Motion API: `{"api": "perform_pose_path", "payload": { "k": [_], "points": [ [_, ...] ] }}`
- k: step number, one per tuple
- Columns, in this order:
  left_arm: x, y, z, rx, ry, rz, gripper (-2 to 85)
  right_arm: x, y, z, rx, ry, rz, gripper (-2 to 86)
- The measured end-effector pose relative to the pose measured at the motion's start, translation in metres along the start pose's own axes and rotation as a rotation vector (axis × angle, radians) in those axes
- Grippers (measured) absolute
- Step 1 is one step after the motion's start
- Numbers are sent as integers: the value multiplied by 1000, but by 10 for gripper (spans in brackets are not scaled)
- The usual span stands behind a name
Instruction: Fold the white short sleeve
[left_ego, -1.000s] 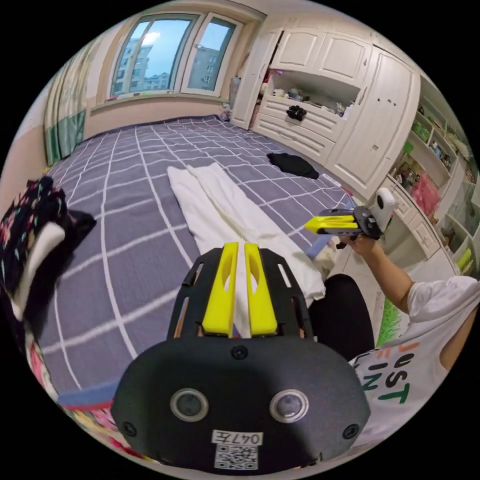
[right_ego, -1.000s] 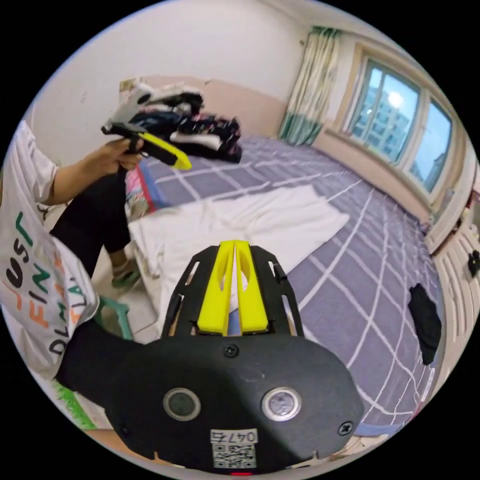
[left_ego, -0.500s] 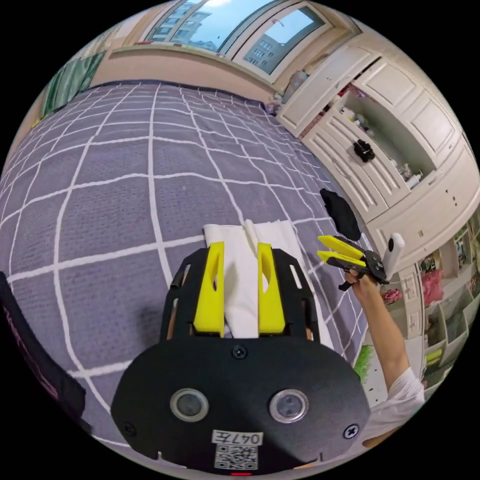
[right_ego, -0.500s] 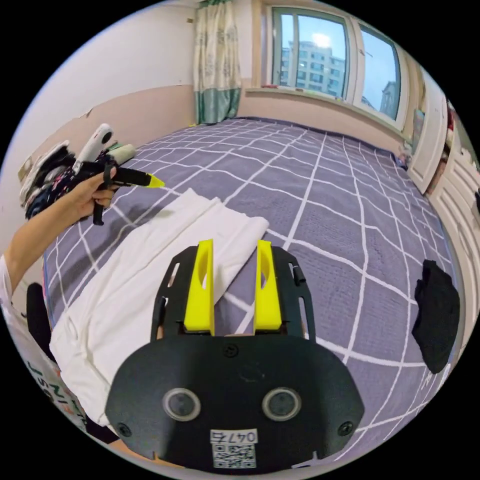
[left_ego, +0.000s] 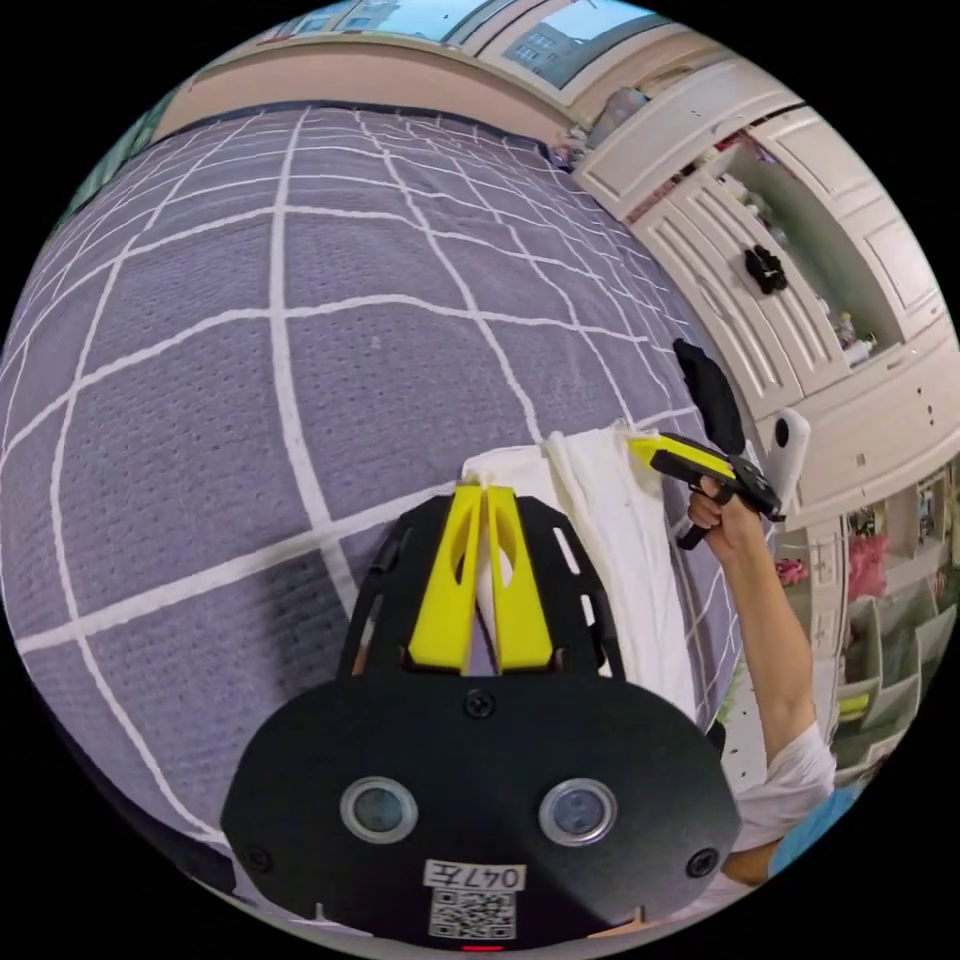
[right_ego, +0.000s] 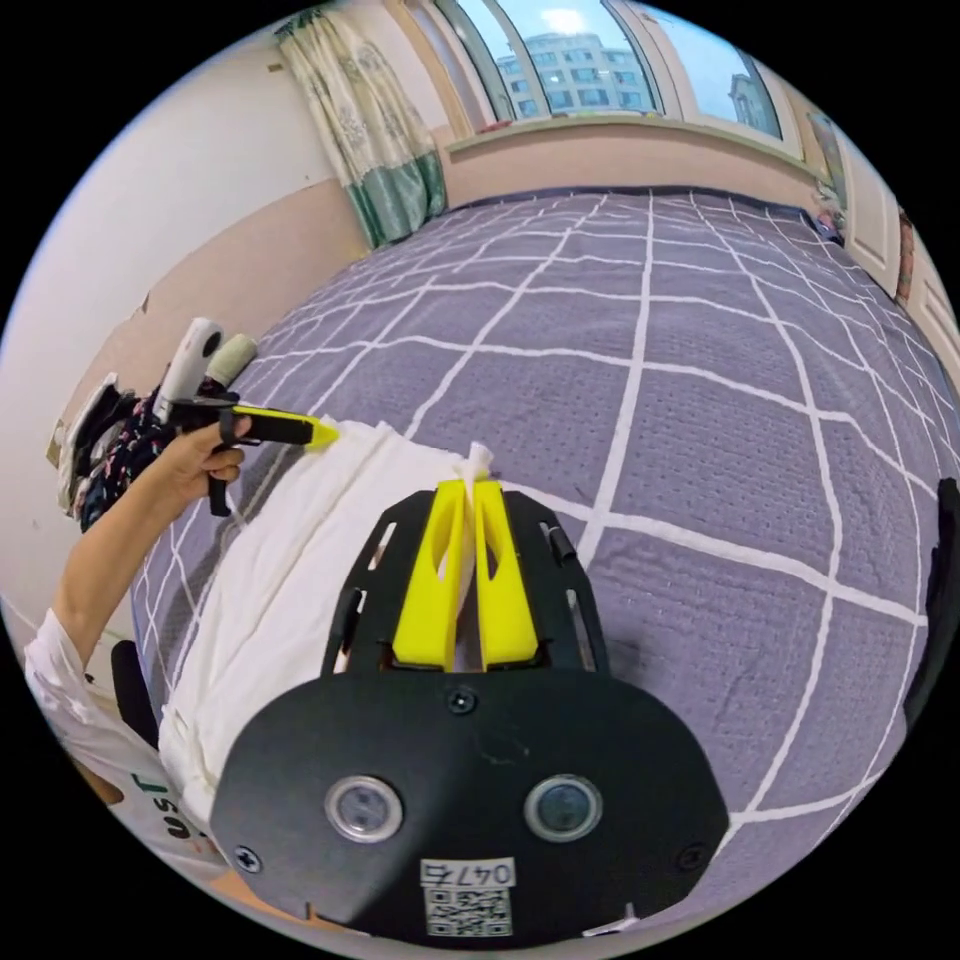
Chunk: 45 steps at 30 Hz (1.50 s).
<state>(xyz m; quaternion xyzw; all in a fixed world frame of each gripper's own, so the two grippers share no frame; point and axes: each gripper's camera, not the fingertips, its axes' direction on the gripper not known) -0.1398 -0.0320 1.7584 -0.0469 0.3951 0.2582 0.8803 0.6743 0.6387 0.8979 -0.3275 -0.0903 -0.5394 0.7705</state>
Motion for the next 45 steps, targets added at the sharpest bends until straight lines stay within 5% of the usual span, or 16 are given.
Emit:
{"api": "perform_pose_path", "payload": {
  "k": [7,14,21,26,33,36,41,45],
  "points": [
    [23,52,-56,82,231,245,-7,-57,56,-101,185,-202,-188,0],
    [58,202,-109,-34,517,458,-6,-170,206,-191,111,-272,-572,0],
    [102,319,-85,-155,453,487,-6,-257,315,-204,48,-258,-630,0],
    [100,313,-86,-134,461,412,-5,-271,281,-219,87,-162,-503,0],
    [104,341,-55,-243,431,382,43,-269,283,-203,-162,-115,-540,54],
    [104,366,-80,-212,362,375,54,-259,305,-223,-127,-37,-468,54],
    [182,401,-146,-103,255,542,28,-342,341,-274,79,29,-636,21],
    [265,395,-126,-127,133,711,3,-388,312,-249,23,-28,-690,32]
  ]
}}
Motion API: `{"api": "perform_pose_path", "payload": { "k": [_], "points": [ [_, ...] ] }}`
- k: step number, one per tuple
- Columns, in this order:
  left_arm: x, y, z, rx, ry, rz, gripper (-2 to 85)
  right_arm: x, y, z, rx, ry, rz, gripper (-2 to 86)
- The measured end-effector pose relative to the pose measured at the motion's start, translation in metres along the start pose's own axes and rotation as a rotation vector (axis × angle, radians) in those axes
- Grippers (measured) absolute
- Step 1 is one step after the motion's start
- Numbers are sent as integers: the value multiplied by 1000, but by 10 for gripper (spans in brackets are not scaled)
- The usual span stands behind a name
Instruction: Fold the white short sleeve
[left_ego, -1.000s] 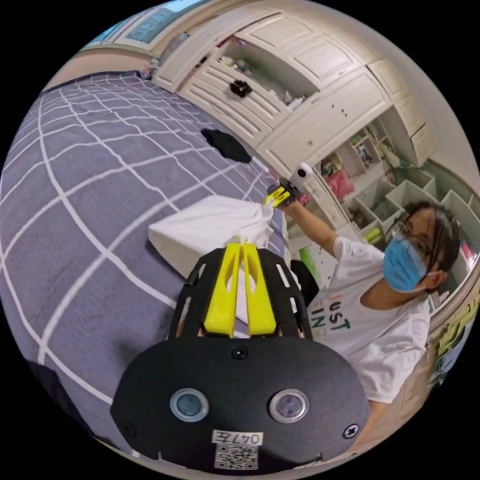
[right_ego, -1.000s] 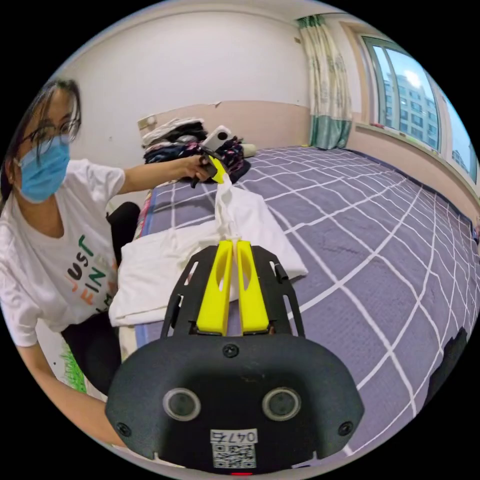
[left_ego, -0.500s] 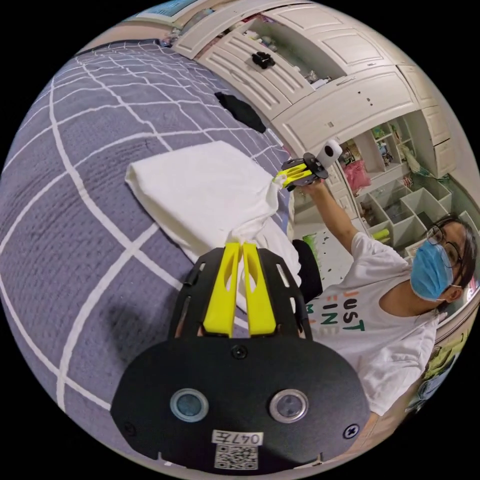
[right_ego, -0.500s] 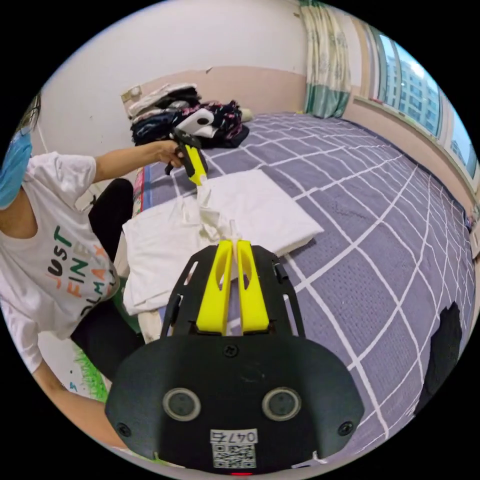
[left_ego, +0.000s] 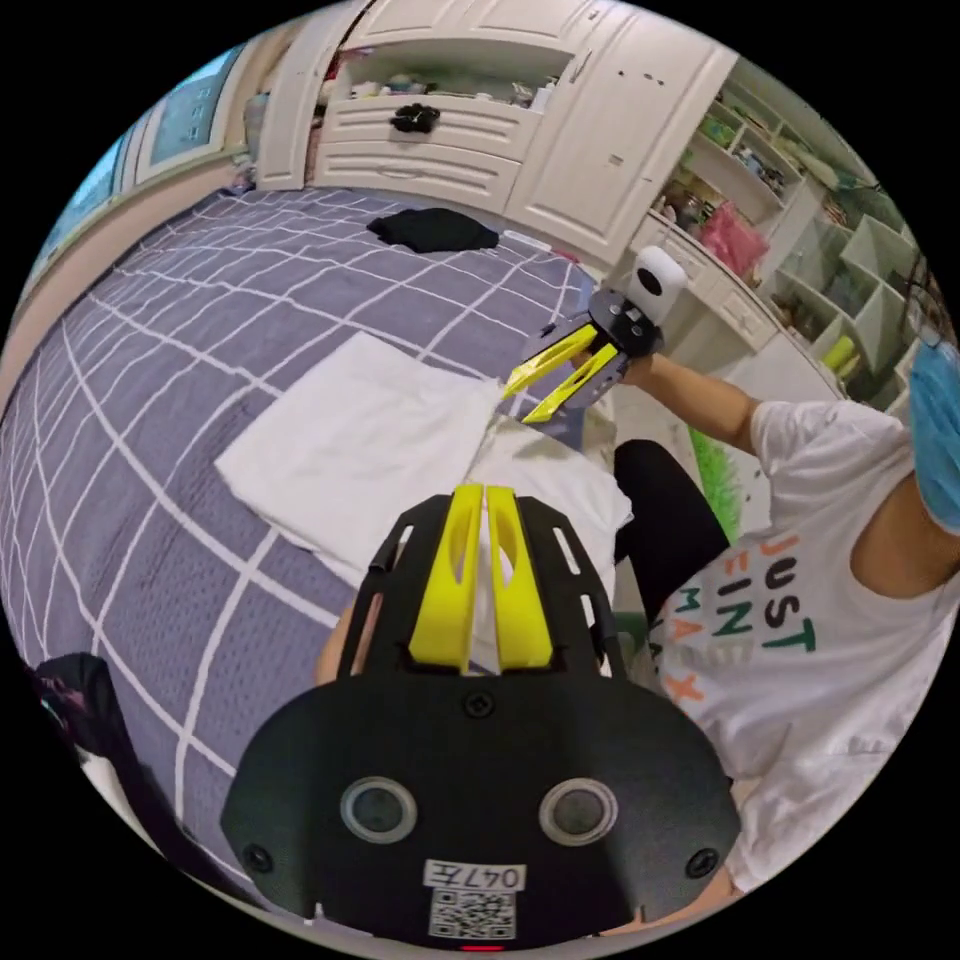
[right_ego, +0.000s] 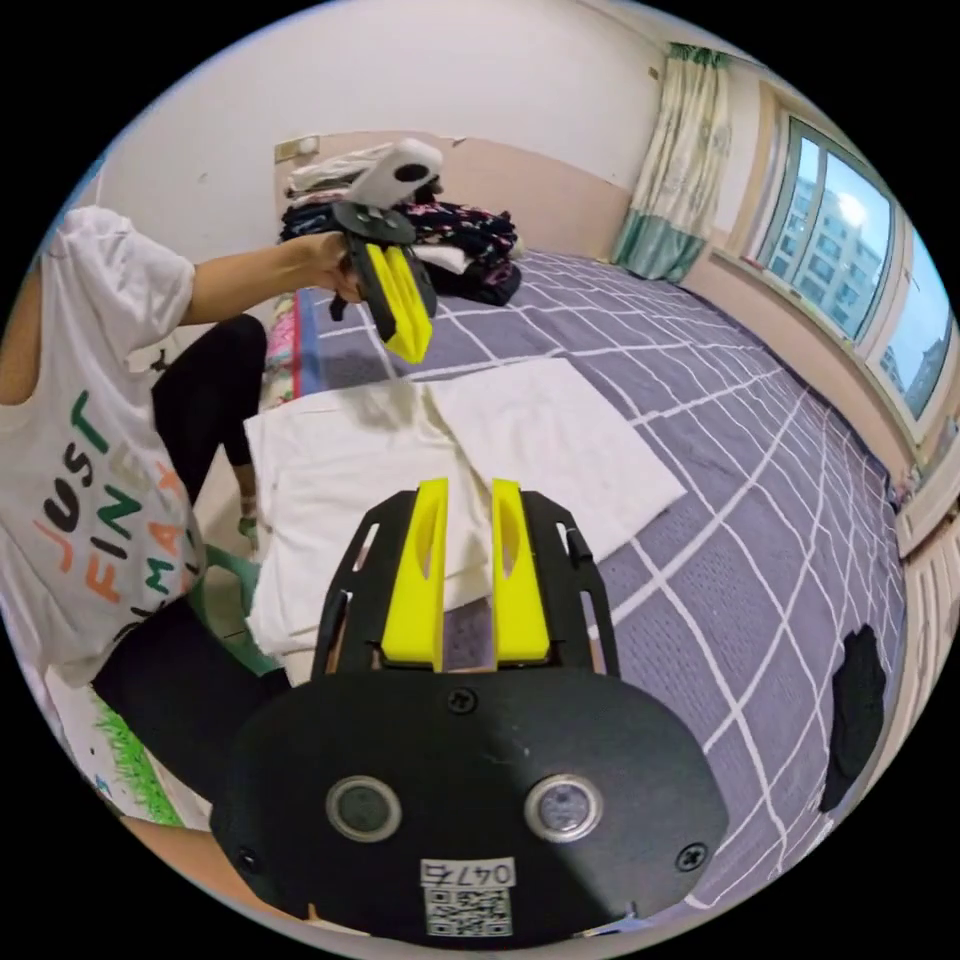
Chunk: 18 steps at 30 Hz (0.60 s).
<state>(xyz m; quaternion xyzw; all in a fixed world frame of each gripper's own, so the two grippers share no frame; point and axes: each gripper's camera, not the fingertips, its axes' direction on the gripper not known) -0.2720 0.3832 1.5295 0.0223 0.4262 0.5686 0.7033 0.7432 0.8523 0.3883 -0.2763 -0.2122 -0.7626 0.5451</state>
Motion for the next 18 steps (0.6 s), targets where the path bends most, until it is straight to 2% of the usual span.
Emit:
{"api": "perform_pose_path", "payload": {
  "k": [3,7,11,14,18],
  "points": [
    [-3,-24,-8,58,-93,-49,-1,38,-6,-7,7,109,94,35],
    [-80,-39,-53,190,-100,-223,22,141,-20,-28,52,135,257,61],
    [-149,-78,-45,59,-227,-244,106,222,-61,5,-70,169,240,126],
    [-194,-91,-28,-57,-93,-276,151,289,-72,47,-199,114,301,141],
    [-220,-95,-19,-96,-53,-280,126,338,-68,81,-214,-26,341,122]
  ]
}}
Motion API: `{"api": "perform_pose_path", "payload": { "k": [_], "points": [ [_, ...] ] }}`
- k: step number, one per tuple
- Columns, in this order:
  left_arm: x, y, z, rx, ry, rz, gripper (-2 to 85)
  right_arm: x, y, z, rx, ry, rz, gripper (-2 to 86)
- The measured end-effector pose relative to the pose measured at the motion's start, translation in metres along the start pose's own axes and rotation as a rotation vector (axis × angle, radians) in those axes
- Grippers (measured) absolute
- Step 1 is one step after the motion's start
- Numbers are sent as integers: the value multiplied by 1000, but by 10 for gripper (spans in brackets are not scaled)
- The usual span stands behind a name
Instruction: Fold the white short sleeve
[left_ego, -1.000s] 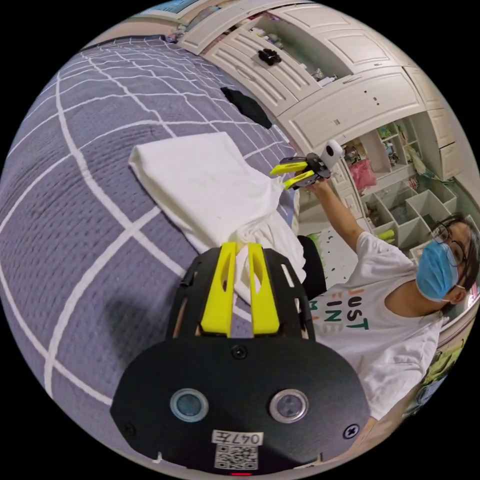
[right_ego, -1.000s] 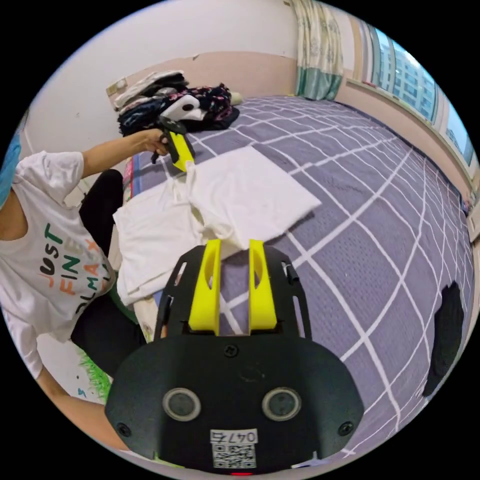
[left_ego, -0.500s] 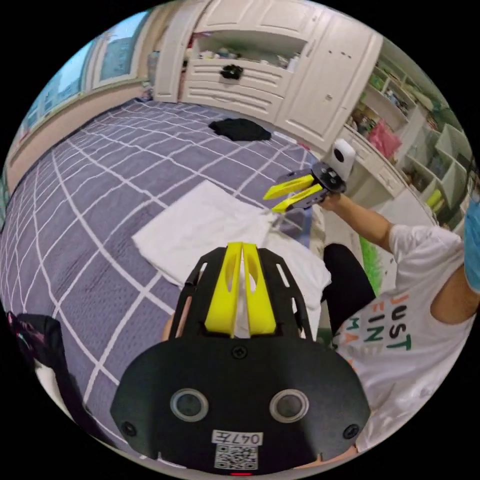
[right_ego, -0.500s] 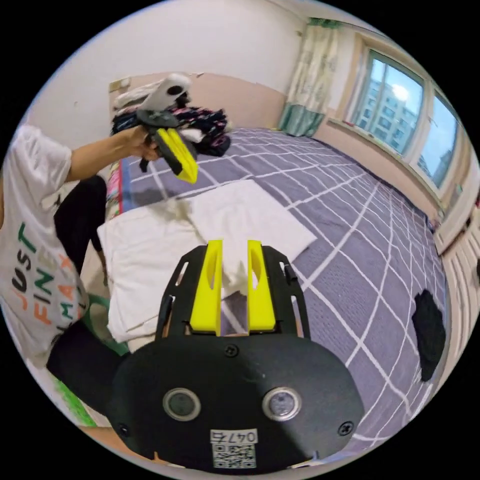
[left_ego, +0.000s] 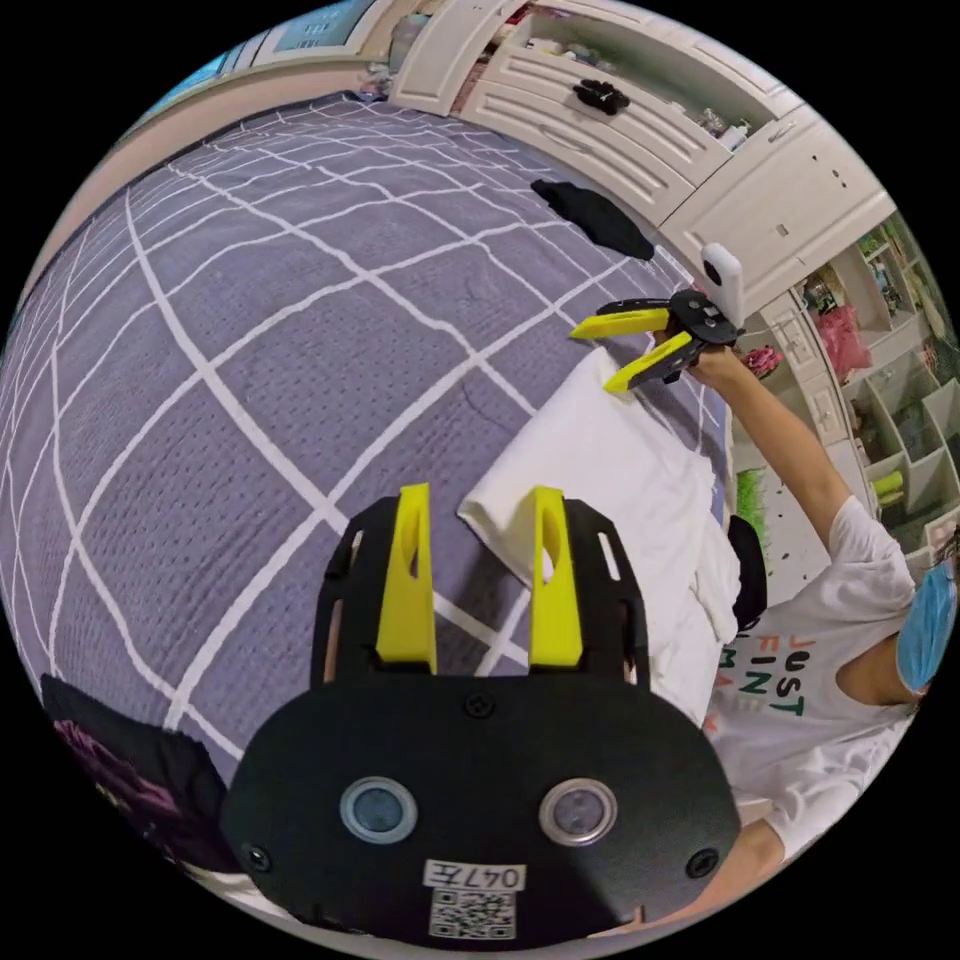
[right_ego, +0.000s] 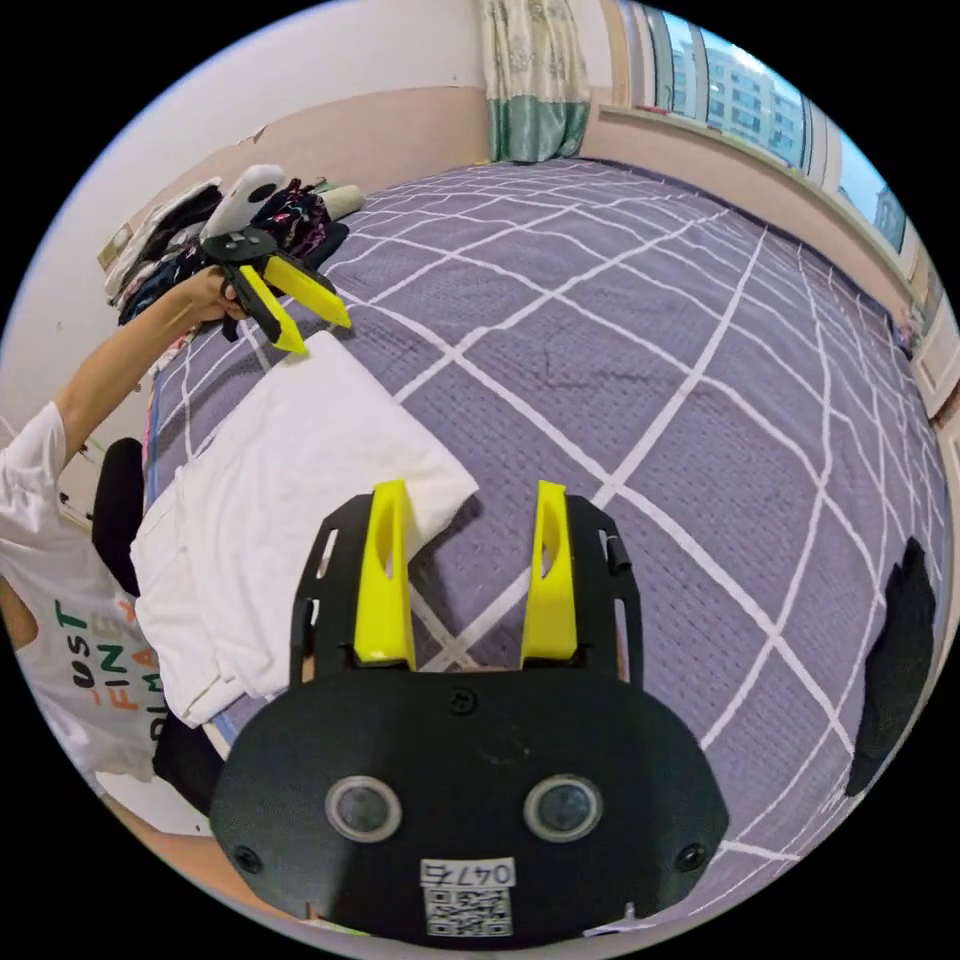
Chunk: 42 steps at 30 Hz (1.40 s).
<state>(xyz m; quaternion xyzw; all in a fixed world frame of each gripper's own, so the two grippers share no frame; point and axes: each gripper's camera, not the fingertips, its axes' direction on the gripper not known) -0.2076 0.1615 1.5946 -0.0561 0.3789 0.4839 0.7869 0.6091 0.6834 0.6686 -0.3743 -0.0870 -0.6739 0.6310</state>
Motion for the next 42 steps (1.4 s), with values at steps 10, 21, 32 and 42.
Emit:
{"api": "perform_pose_path", "payload": {
  "k": [10,21,32,42],
  "points": [
    [79,20,-64,113,35,236,8,-61,10,-118,212,-107,-116,4],
    [382,225,-157,178,54,673,5,-345,178,-303,318,-172,-487,2],
    [423,273,-68,-19,113,437,68,-433,228,-232,87,-112,-520,67],
    [456,284,-199,215,-63,269,58,-452,230,-354,237,44,-414,63]
  ]
}}
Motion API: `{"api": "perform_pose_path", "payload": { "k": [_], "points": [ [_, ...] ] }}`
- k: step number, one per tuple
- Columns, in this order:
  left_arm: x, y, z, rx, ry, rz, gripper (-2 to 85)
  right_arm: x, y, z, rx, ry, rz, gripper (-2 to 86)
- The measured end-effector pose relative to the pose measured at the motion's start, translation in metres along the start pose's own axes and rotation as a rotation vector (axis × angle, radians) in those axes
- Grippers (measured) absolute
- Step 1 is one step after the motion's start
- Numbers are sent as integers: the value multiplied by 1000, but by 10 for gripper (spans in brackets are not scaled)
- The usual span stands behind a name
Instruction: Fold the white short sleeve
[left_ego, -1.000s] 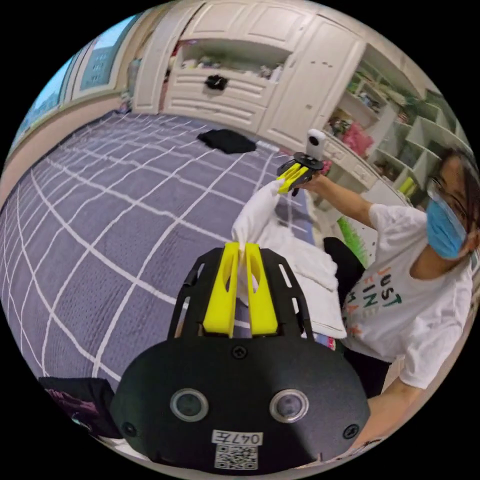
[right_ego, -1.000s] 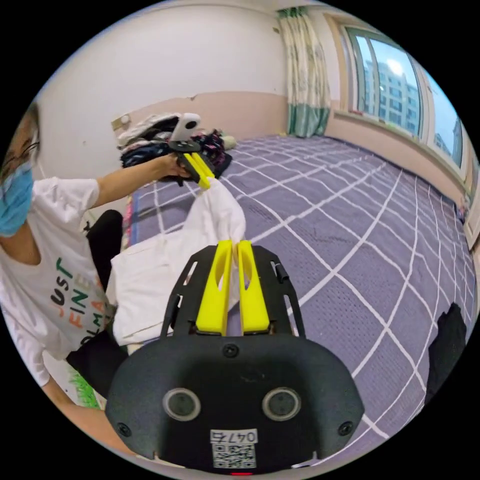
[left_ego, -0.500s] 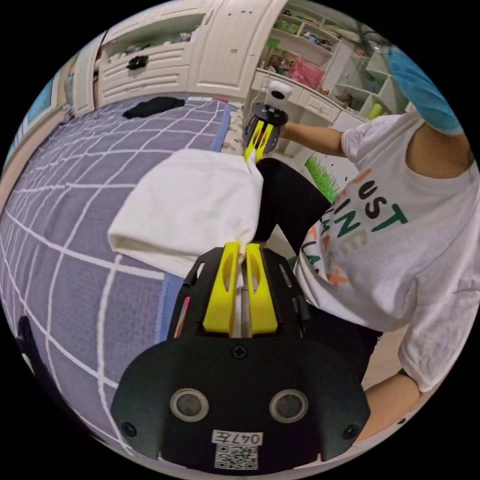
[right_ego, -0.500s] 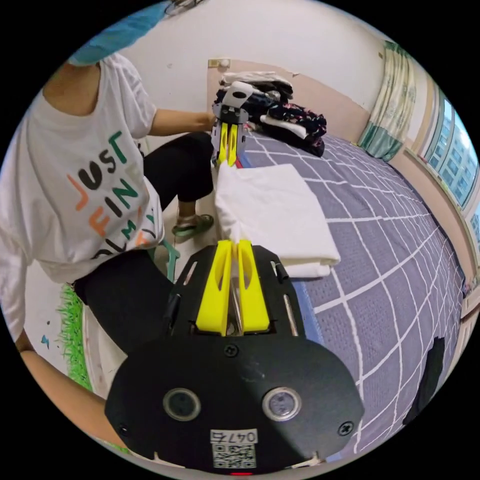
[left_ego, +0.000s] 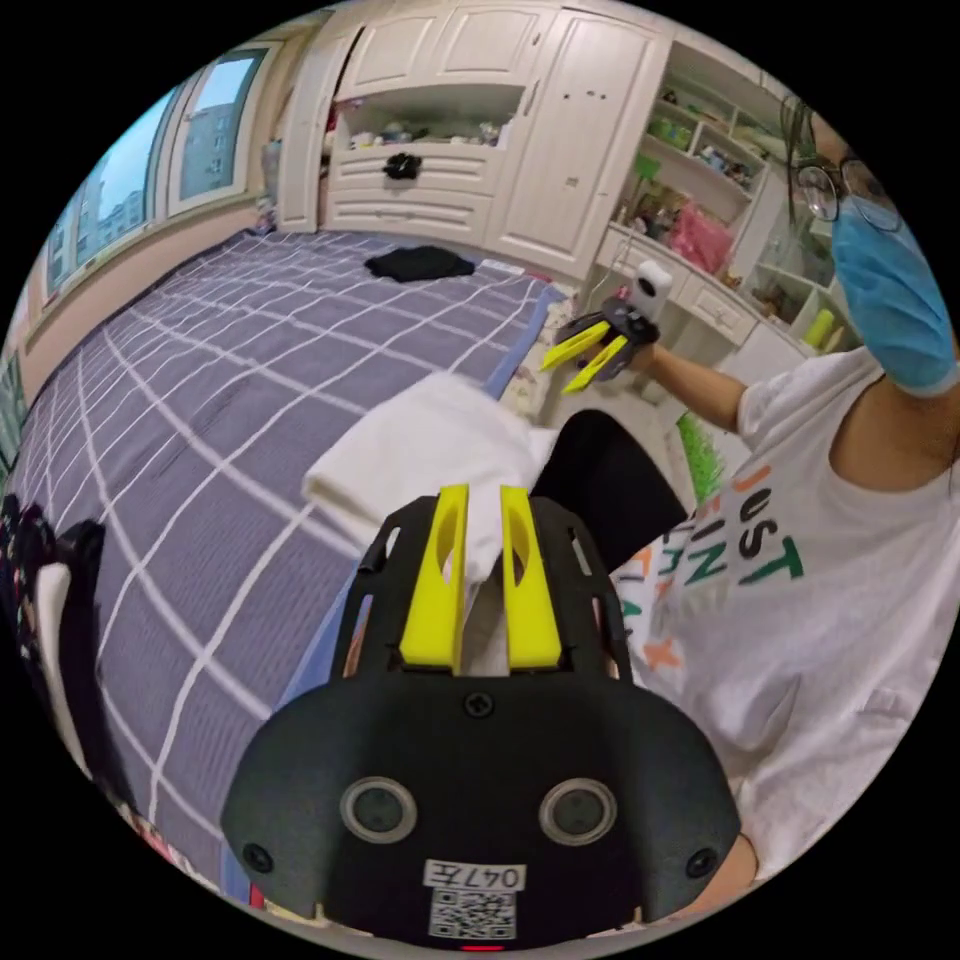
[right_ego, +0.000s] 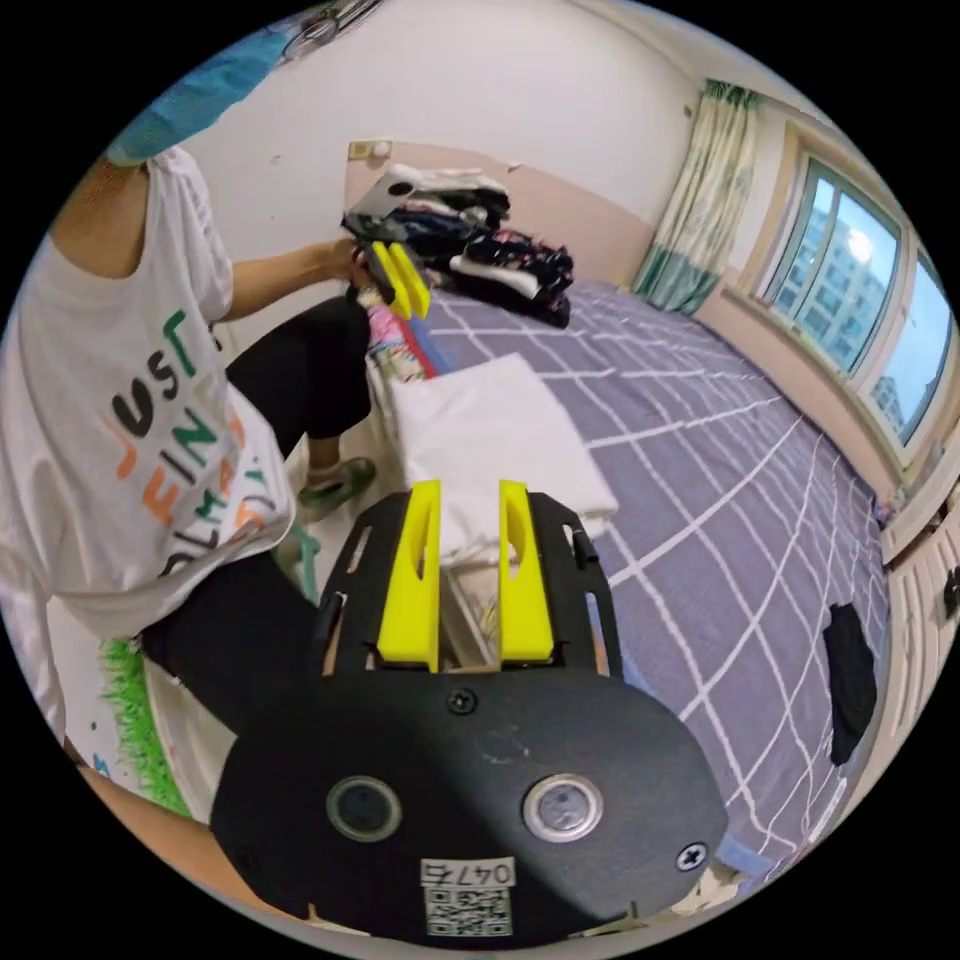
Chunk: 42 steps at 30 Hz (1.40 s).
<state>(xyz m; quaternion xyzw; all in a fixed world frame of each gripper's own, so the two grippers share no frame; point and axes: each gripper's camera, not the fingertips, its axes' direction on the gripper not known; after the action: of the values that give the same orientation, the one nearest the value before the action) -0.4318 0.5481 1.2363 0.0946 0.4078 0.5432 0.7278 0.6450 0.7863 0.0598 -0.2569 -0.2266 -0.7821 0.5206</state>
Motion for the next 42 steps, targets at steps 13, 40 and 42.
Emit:
{"api": "perform_pose_path", "payload": {
  "k": [13,40,42],
  "points": [
    [-55,-8,76,-23,134,-267,18,56,-2,87,-104,-86,0,68],
    [-73,-124,-24,171,71,-134,-7,145,-11,40,104,-7,33,38],
    [-29,-126,15,62,63,-78,-7,116,-16,54,78,-20,-25,39]
  ]
}}
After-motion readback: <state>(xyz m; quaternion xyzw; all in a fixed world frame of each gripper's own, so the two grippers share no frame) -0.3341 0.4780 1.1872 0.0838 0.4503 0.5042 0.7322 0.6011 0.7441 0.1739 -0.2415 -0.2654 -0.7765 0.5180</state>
